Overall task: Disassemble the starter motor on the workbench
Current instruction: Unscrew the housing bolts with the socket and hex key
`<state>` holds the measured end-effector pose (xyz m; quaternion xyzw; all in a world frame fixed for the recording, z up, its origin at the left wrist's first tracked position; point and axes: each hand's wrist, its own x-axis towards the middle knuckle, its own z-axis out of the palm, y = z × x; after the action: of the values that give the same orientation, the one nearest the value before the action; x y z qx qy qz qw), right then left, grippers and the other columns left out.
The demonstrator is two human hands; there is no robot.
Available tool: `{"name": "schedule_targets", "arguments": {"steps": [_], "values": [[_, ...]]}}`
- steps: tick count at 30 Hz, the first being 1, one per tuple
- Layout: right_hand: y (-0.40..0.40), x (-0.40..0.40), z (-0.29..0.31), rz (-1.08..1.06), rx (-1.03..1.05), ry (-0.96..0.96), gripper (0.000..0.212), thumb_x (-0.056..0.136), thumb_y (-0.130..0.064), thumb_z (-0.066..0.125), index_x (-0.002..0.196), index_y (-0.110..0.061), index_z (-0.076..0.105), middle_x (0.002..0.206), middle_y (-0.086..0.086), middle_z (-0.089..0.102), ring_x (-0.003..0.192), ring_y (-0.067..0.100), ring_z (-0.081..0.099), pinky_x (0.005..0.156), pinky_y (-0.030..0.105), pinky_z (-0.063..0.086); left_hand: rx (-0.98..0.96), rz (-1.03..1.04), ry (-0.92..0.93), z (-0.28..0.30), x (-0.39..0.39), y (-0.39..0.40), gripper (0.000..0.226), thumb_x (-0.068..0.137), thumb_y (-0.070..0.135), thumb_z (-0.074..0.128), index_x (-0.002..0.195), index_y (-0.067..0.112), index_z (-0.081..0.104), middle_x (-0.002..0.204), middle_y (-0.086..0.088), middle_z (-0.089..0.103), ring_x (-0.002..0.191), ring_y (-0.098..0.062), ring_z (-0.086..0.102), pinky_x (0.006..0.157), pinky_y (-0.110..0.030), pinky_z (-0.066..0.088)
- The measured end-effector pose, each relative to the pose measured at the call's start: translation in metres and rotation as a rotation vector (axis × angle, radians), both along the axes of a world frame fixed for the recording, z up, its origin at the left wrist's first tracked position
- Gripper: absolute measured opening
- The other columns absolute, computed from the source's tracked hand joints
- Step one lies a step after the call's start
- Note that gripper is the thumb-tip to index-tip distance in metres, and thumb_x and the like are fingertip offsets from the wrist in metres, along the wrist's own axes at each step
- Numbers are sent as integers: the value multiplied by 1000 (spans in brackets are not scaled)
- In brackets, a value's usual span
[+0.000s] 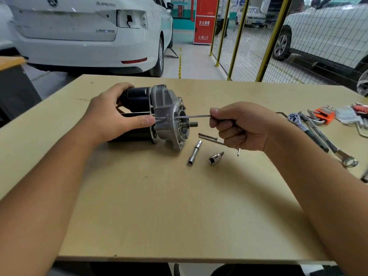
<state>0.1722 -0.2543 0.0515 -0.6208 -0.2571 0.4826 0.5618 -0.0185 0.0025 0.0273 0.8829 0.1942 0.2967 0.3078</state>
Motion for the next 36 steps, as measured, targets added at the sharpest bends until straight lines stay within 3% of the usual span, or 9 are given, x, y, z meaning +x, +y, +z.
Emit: {"name": "schedule_targets", "arguments": {"steps": [4,9,13,17,20,23,28,31,36], "values": [[-4,6,-4,42,89,-198,27,92,-27,65,78,-5,69,58,-2,33,48,11,20,41,19,20,6,16,-39,1,1,-3,88,55,73,87,131,40,59,107,31,60,97,16,55,86,-22,43],[-3,3,-5,8,94,-489,37,103,-32,53,81,-4,66,56,-2,38,48,14,22,47,25,21,-21,25,-33,1,3,-4,100,48,82,79,136,37,58,115,23,64,107,-4,61,93,-26,44],[6,-15,-9,24,-24,-802,41,103,-38,53,77,-10,68,50,-10,39,44,11,30,42,24,27,-15,9,-16,-1,3,-7,113,43,85,79,143,39,52,120,22,61,104,7,57,89,-18,40],[12,-24,-13,-12,-21,-1079,46,101,-36,55,72,-2,62,45,-12,38,43,5,31,42,16,26,-19,9,4,-2,4,-7,120,39,85,78,146,39,49,127,18,61,112,-3,57,90,-18,40],[11,-22,-12,-57,16,-1196,46,100,-38,57,72,-2,62,49,-3,38,48,10,31,48,28,27,-15,-3,11,-3,5,-7,120,40,86,78,146,38,49,126,18,62,111,-2,58,88,-16,41],[8,-22,-11,-62,50,-1318,44,100,-39,56,69,-8,63,54,10,47,51,23,39,50,32,31,-4,3,69,-3,6,-8,119,42,87,75,147,40,45,127,16,60,112,-10,59,93,-29,46],[10,-24,-11,-102,90,-1319,47,99,-36,59,57,-14,54,49,4,40,49,20,34,50,35,31,226,124,85,6,8,-22,113,52,94,60,150,44,40,152,4,42,142,-27,35,111,-56,38],[12,-24,-13,-146,114,-1254,45,97,-36,63,54,-23,56,44,-6,39,46,11,32,51,29,30,415,58,17,11,14,-32,88,74,85,52,149,39,48,157,8,44,147,-24,31,109,-59,32],[16,-27,-18,-218,173,-1190,29,93,-35,68,67,-25,72,44,-10,48,45,7,38,48,25,30,402,-3,101,21,34,-31,64,92,67,41,149,39,49,147,9,57,141,-23,41,107,-56,30]]}}
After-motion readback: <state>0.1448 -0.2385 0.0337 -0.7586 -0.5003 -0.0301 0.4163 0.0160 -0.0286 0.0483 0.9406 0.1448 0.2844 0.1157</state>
